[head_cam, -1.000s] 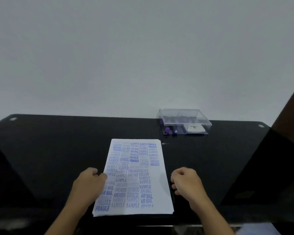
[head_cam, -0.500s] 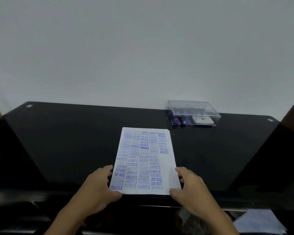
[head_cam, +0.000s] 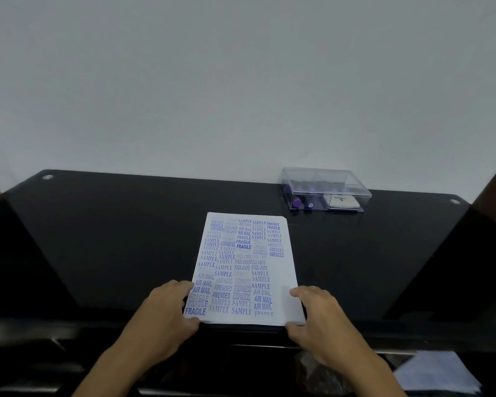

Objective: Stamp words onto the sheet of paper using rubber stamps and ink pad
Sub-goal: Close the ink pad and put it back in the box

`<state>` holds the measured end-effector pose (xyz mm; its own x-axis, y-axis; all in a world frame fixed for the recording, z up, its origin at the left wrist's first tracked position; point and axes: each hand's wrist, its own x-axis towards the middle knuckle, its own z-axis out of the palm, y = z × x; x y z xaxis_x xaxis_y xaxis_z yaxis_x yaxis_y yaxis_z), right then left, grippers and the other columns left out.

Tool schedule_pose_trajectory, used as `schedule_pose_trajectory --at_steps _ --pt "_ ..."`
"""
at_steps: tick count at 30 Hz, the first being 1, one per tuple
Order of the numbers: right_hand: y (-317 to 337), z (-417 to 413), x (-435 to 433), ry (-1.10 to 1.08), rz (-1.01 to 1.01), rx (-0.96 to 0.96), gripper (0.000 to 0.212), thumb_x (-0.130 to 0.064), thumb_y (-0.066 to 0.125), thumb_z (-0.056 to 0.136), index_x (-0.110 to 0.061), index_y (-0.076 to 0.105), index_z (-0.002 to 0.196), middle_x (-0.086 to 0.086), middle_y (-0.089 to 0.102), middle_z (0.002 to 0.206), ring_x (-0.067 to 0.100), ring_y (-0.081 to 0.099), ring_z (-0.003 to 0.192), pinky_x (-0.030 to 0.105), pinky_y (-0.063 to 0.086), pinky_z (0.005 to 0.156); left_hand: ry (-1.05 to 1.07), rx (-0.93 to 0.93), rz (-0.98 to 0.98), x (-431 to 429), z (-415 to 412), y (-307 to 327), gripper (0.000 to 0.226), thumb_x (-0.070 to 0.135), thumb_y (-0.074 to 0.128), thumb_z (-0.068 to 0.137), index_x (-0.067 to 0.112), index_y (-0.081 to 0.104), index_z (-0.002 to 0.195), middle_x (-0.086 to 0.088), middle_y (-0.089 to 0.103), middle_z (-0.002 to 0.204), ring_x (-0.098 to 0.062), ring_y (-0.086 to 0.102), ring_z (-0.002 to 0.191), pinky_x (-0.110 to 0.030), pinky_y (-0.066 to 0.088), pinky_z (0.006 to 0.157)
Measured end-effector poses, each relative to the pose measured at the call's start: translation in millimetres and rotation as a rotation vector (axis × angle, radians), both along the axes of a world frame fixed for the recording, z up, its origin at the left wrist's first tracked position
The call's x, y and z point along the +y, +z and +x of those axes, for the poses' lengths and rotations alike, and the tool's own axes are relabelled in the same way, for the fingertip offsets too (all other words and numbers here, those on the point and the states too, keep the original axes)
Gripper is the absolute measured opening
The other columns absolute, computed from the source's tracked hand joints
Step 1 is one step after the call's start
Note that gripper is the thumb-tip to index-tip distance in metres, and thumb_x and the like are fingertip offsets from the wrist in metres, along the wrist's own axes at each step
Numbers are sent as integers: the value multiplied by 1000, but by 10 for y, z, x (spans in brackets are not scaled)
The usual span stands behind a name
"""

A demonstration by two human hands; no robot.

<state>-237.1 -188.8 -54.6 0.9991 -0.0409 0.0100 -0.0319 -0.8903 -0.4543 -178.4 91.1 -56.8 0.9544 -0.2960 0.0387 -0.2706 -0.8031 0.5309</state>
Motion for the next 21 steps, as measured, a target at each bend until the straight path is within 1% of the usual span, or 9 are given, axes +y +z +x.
schedule_pose_trajectory --at_steps 4,8,10,13,15,21 --pt "-13 38 -5 3 -24 -23 57 -32 61 92 -22 43 145 -10 43 142 7 33 130 13 30 98 9 -25 4 -6 47 -44 38 34 67 78 36 60 116 20 56 101 -4 54 94 -25 49 84" --pt "-10 106 -15 1 -45 -16 54 -32 61 92 -21 46 142 -10 44 140 6 35 130 15 33 99 18 -20 -3 -16 109 -54 36 35 66 80 37 60 115 20 56 100 -3 54 94 -25 50 82" --pt "-7 157 -26 5 -53 -13 52 -32 61 92 -20 48 141 -10 45 139 6 36 129 14 34 96 23 -26 1 -28 152 -69 40 36 66 80 36 60 119 21 56 101 -4 54 95 -26 50 83" --pt "-6 258 -52 6 -66 -12 51 -32 60 92 -19 49 140 -9 46 139 7 37 128 12 33 93 34 -43 21 -53 240 -92 52 39 66 81 33 55 131 20 55 110 -6 54 101 -25 48 88" --pt "-2 339 -68 7 -72 -12 52 -32 60 92 -18 49 141 -9 46 140 7 37 128 12 33 94 36 -60 34 -75 319 -100 54 39 65 83 30 53 135 19 55 113 -6 54 102 -23 47 89" --pt "25 626 -143 10 -89 -9 52 -33 60 92 -16 50 140 -8 47 139 8 39 128 14 35 97 53 -82 23 -147 593 -121 54 37 65 84 29 52 136 19 54 113 -5 54 100 -21 46 87"
